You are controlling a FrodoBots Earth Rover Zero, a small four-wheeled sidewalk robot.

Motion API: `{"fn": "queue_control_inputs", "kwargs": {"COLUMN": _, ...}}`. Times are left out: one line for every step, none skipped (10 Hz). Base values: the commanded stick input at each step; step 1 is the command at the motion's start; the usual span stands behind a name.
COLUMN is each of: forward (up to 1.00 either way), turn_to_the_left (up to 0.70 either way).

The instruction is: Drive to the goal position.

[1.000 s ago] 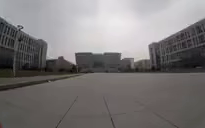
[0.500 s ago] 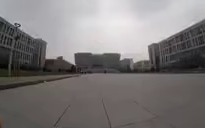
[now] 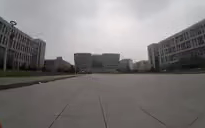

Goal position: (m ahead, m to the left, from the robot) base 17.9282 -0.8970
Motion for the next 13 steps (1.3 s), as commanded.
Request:
{"fn": "queue_control_inputs", "kwargs": {"forward": 0.7, "turn_to_the_left": -0.01}}
{"fn": "queue_control_inputs", "kwargs": {"forward": 0.7, "turn_to_the_left": -0.01}}
{"fn": "queue_control_inputs", "kwargs": {"forward": 0.7, "turn_to_the_left": -0.01}}
{"fn": "queue_control_inputs", "kwargs": {"forward": 0.7, "turn_to_the_left": -0.01}}
{"fn": "queue_control_inputs", "kwargs": {"forward": 0.7, "turn_to_the_left": -0.01}}
{"fn": "queue_control_inputs", "kwargs": {"forward": 0.7, "turn_to_the_left": -0.01}}
{"fn": "queue_control_inputs", "kwargs": {"forward": 0.7, "turn_to_the_left": -0.01}}
{"fn": "queue_control_inputs", "kwargs": {"forward": 0.7, "turn_to_the_left": -0.01}}
{"fn": "queue_control_inputs", "kwargs": {"forward": 0.7, "turn_to_the_left": -0.01}}
{"fn": "queue_control_inputs", "kwargs": {"forward": 0.7, "turn_to_the_left": -0.01}}
{"fn": "queue_control_inputs", "kwargs": {"forward": 0.7, "turn_to_the_left": -0.01}}
{"fn": "queue_control_inputs", "kwargs": {"forward": 0.7, "turn_to_the_left": 0.02}}
{"fn": "queue_control_inputs", "kwargs": {"forward": 0.7, "turn_to_the_left": 0.18}}
